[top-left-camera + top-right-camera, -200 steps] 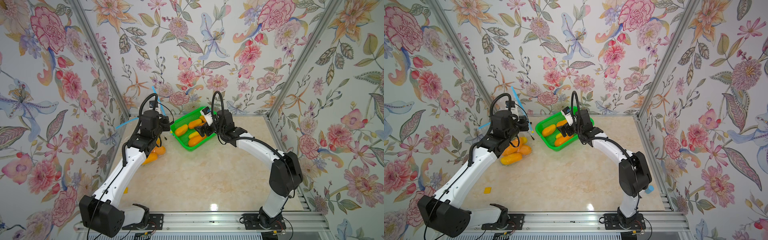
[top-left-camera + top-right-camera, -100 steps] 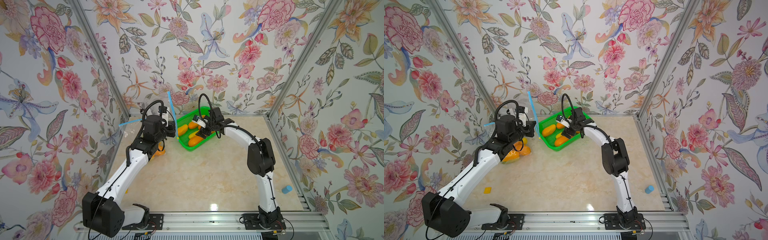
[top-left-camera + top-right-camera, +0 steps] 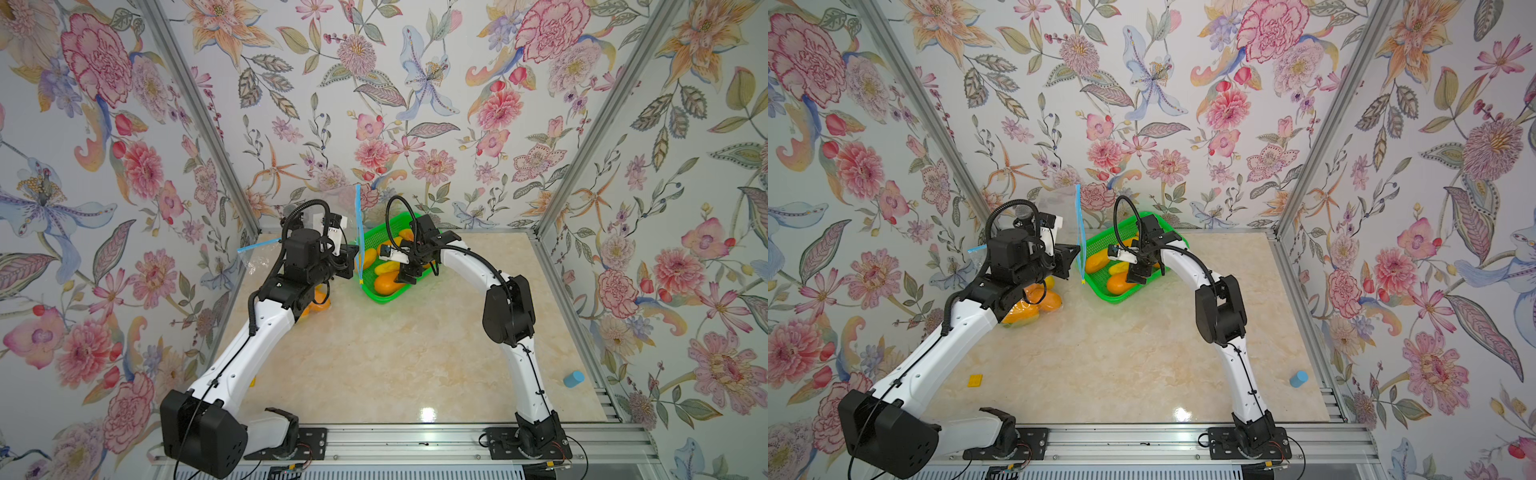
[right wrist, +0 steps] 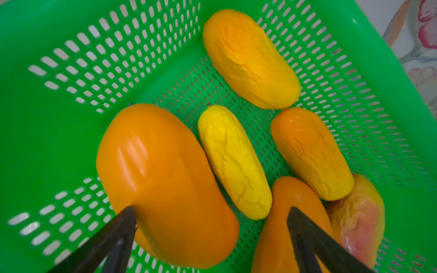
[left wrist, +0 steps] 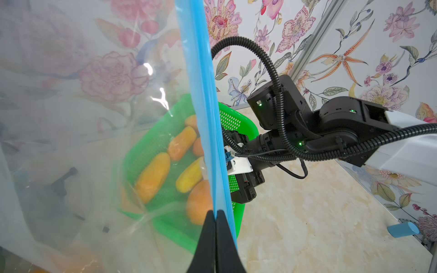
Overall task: Place the mango in a zip-top bag and seal the zipper
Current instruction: Pick up the mango from the basket.
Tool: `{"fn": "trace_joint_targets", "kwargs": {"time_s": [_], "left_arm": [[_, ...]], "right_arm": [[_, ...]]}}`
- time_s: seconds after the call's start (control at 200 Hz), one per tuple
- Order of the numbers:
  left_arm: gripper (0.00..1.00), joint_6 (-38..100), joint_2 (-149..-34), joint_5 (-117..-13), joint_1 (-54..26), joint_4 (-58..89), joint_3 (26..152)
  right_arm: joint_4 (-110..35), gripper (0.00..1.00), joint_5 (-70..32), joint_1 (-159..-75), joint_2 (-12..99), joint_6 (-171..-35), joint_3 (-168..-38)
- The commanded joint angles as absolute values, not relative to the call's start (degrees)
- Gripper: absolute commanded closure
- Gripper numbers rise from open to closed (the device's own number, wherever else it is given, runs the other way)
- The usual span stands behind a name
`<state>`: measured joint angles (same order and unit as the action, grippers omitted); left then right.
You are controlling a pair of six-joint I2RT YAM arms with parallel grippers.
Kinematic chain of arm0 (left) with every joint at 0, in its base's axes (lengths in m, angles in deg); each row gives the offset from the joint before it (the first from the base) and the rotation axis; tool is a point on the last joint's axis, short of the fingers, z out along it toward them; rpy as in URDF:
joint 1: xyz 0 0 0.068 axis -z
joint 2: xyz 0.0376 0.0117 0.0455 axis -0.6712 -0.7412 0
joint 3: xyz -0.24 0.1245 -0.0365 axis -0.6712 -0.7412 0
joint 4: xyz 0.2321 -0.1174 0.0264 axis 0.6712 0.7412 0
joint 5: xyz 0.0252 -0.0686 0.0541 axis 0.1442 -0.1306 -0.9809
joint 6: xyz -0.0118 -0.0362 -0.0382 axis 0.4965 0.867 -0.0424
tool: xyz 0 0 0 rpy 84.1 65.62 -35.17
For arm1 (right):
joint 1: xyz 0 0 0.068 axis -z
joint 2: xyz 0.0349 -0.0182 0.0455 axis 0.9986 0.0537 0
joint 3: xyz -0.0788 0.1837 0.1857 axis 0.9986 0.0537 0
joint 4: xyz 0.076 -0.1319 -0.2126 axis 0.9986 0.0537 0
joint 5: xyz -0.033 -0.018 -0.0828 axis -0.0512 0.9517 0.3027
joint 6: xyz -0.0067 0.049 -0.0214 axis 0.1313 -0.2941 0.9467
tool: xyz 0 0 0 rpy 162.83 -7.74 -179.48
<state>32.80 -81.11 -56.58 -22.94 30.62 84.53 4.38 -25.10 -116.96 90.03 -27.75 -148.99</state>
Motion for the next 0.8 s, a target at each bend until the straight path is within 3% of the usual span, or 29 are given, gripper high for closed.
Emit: {"fn": "trace_joint_targets", "kwargs": {"time_s": [0.0,0.365,0.46,0.621,0.711,0.791], "left_arm": [[1.0,32.3,-79.38,-61.26,-22.47,38.2,88.7],[1.0,35.97,-78.43,-71.46,-22.8,50.03,94.52],[1.0,37.11,-78.03,-72.83,-23.42,51.15,94.69],[1.0,38.2,-77.24,-73.21,-23.75,51.6,97.15],[1.0,38.49,-77.79,-72.55,-23.74,50.88,98.61],[1.0,38.3,-78.96,-70.72,-23.79,50.65,100.02]], "right_arm": [[12.32,0.02,-23.46,-117.92,92.96,-23.46,-149.64],[12.47,0.09,-16.11,-120.77,100.21,-20.49,-157.34],[12.39,0.23,-16.29,-120.26,101.31,-22.73,-159.82],[10.46,0.59,-19.58,-119.63,99.02,-27.39,-160.16],[8.37,0.68,-22.34,-119.36,96.46,-30.35,-159.17],[5.08,0.69,-25.82,-119.01,93.19,-33.86,-156.69]]}}
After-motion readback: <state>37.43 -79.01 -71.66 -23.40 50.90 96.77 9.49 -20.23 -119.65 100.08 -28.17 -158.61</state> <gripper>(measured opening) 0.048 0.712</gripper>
